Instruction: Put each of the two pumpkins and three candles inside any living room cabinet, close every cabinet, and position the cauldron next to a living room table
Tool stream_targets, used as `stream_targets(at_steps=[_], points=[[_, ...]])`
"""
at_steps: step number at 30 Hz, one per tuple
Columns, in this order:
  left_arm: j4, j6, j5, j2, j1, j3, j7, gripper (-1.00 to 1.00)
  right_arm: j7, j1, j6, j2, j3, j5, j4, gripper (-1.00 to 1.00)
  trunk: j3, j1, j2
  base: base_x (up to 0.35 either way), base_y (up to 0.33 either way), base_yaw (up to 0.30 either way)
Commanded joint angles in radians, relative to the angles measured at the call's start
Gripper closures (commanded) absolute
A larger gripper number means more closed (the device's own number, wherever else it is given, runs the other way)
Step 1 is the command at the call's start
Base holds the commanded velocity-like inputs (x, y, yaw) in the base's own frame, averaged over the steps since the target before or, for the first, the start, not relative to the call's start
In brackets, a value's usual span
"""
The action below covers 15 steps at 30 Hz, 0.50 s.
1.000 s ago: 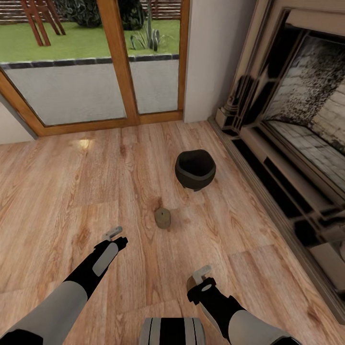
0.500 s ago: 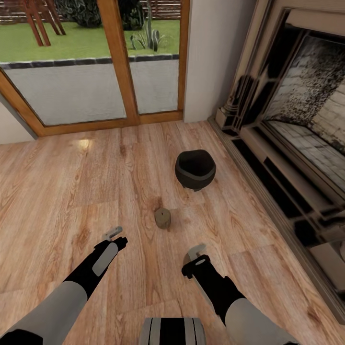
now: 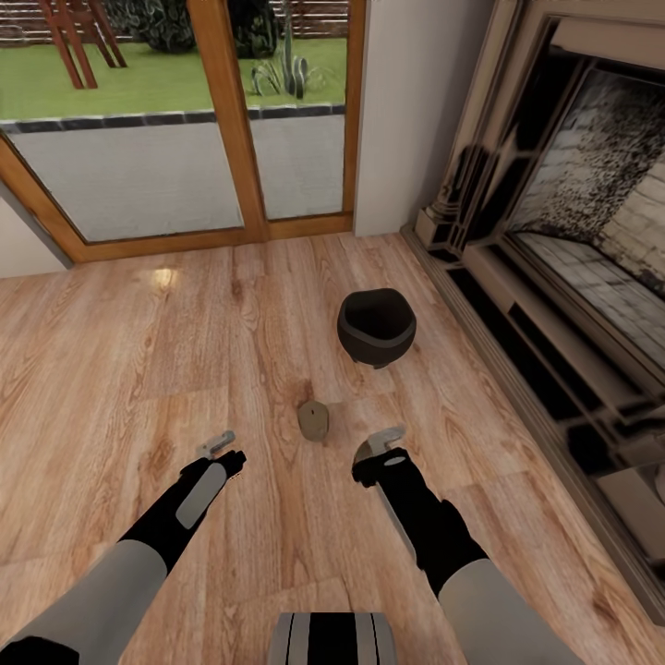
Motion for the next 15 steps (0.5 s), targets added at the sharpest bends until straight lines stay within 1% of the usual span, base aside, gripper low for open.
stream_targets(at_steps=[1,3,5,7,9,15], points=[[-0.04,0.007,0.002,-0.001,0.0,0.001,0.0,-1.0,-0.001,0.0,0.001,0.0,-0.001,-0.003,-0.011,1.0,0.0,0.0,0.0,0.0,0.0,0.0],[-0.117,0.033,0.003,-0.002,0.0,0.003,0.001,-1.0,-0.001,0.0,0.002,-0.005,-0.002,-0.003,-0.028,1.0,0.0,0.0,0.0,0.0,0.0,0.0],[-0.2,0.059,0.003,0.001,0.001,0.002,0.001,-1.0,-0.001,0.0,0.019,-0.018,-0.003,-0.003,-0.053,1.0,0.0,0.0,0.0,0.0,0.0,0.0],[-0.213,0.064,0.003,0.004,0.001,0.001,0.001,-1.0,-0.001,0.0,0.035,-0.028,-0.003,-0.005,-0.073,1.0,0.0,0.0,0.0,0.0,0.0,-0.058],[-0.217,0.066,0.003,0.006,0.002,0.001,0.001,-1.0,-0.001,0.0,0.04,-0.034,-0.004,-0.008,-0.087,1.0,0.001,0.0,0.0,0.0,0.0,-0.157],[-0.22,0.068,0.004,0.005,0.006,-0.001,0.001,-1.0,-0.001,0.0,0.046,-0.042,-0.004,-0.01,-0.103,1.0,0.007,0.0,0.0,0.0,0.0,-0.225]])
